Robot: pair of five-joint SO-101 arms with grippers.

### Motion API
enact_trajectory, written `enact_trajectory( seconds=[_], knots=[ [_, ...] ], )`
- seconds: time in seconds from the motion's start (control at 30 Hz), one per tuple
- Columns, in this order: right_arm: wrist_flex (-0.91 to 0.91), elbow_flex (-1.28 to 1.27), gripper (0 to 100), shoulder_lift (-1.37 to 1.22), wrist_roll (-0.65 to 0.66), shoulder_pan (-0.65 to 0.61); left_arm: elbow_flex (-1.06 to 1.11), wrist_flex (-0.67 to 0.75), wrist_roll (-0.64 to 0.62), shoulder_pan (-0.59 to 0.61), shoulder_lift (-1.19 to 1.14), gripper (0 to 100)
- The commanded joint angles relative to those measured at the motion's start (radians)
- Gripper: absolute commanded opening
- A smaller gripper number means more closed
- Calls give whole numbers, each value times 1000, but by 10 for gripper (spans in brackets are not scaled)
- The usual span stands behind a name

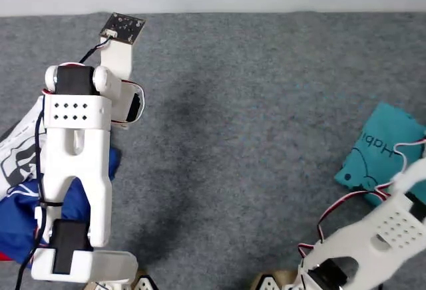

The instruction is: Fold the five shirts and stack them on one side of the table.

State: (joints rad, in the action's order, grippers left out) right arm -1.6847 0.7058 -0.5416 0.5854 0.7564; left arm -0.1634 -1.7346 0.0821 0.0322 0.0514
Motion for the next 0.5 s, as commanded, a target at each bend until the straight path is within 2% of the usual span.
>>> enact_trajectory(
  seconds=[0.0,0.07,0.13,0.47],
  knots=[
    [-96,49,0,70,-2,-81,-2,-18,6,-2,43,6],
    [-108,21,41,53,-6,-108,-2,-18,6,-2,43,6],
    [-108,-11,6,27,-6,-142,-2,-18,6,-2,43,6],
    [-45,-80,9,-257,-124,-278,-2,-18,6,-2,43,6]
  ],
)
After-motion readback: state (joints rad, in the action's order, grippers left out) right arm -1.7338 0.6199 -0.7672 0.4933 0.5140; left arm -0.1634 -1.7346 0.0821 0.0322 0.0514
